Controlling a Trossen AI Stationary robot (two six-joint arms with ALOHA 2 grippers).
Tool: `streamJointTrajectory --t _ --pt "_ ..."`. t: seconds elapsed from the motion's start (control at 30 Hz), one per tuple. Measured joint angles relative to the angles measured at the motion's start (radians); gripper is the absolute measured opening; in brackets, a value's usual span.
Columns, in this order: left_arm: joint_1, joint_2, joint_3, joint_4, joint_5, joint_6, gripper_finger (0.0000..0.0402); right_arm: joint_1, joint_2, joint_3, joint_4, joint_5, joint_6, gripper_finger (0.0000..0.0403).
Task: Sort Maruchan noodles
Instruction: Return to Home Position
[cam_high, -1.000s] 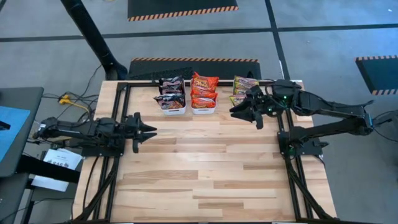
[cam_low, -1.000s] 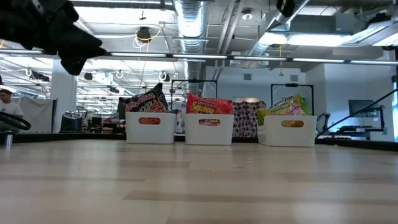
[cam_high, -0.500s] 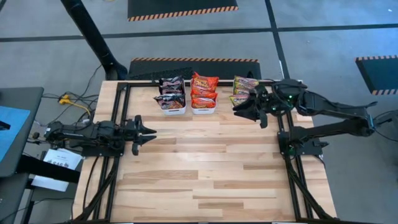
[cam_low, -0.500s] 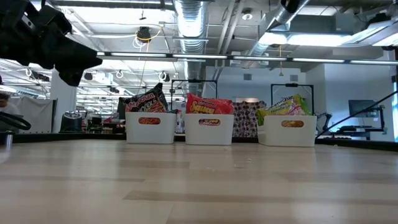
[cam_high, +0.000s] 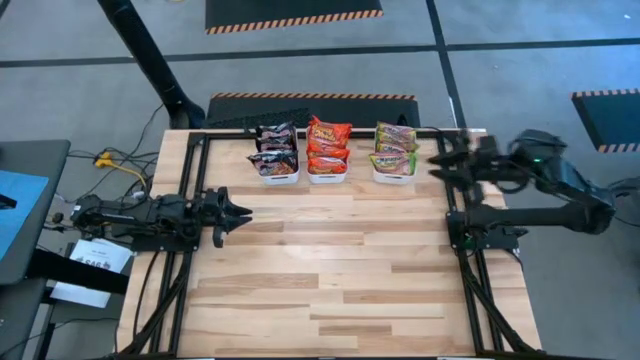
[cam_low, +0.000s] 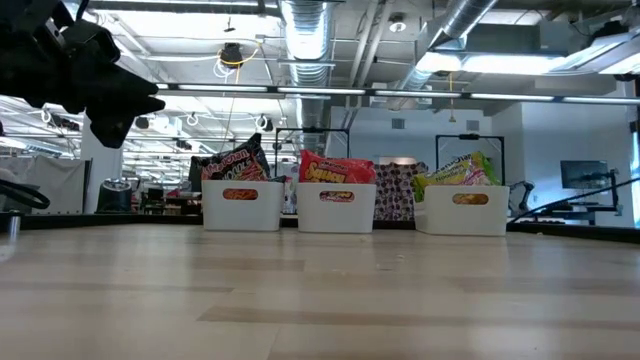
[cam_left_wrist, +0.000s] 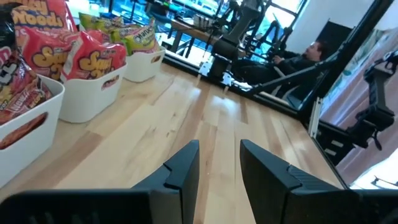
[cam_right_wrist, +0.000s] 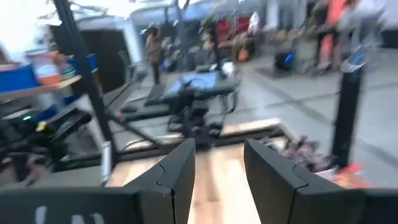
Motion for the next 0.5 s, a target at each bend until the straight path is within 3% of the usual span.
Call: streamJointTrajectory --t 0.2,0.5 --pt "0.0 0.0 0.0 0.0 -0.003 0.047 0.0102 0.0 -0.214 -0.096 0.039 0.056 -0.046 0.0163" --pt "0.0 0.0 0.0 0.0 -0.003 0.241 0.0102 0.0 -0.495 -0.533 0.36 0.057 0.055 0.0163"
